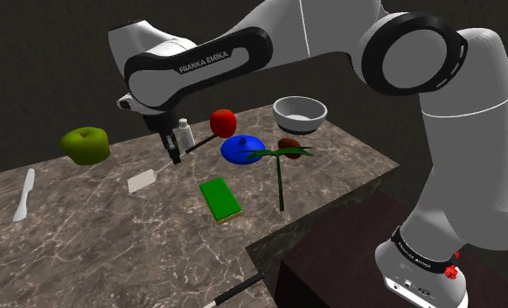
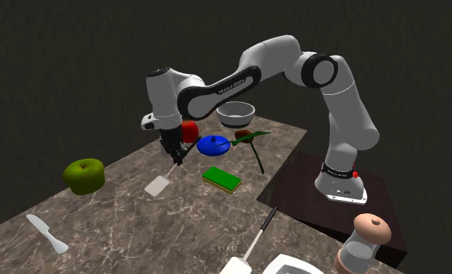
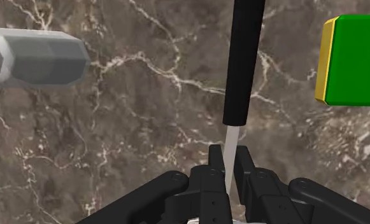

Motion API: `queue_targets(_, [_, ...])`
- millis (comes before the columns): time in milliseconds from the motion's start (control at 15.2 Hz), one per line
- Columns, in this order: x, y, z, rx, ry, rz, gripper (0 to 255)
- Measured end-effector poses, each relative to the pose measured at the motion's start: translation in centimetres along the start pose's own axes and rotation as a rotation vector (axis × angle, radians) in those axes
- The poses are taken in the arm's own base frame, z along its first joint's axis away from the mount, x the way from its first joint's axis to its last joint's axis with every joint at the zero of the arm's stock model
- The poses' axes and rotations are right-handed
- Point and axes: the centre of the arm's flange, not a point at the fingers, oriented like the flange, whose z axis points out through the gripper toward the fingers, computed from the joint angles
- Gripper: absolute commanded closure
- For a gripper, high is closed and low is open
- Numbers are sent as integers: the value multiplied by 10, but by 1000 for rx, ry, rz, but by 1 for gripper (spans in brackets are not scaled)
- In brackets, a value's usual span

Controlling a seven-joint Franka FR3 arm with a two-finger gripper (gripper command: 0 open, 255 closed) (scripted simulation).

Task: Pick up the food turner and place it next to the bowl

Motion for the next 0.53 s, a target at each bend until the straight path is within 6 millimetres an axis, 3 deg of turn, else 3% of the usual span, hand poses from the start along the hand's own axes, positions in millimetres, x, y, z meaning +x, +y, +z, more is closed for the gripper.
queue_targets(528, [-3, 0, -43, 0, 0, 0, 255])
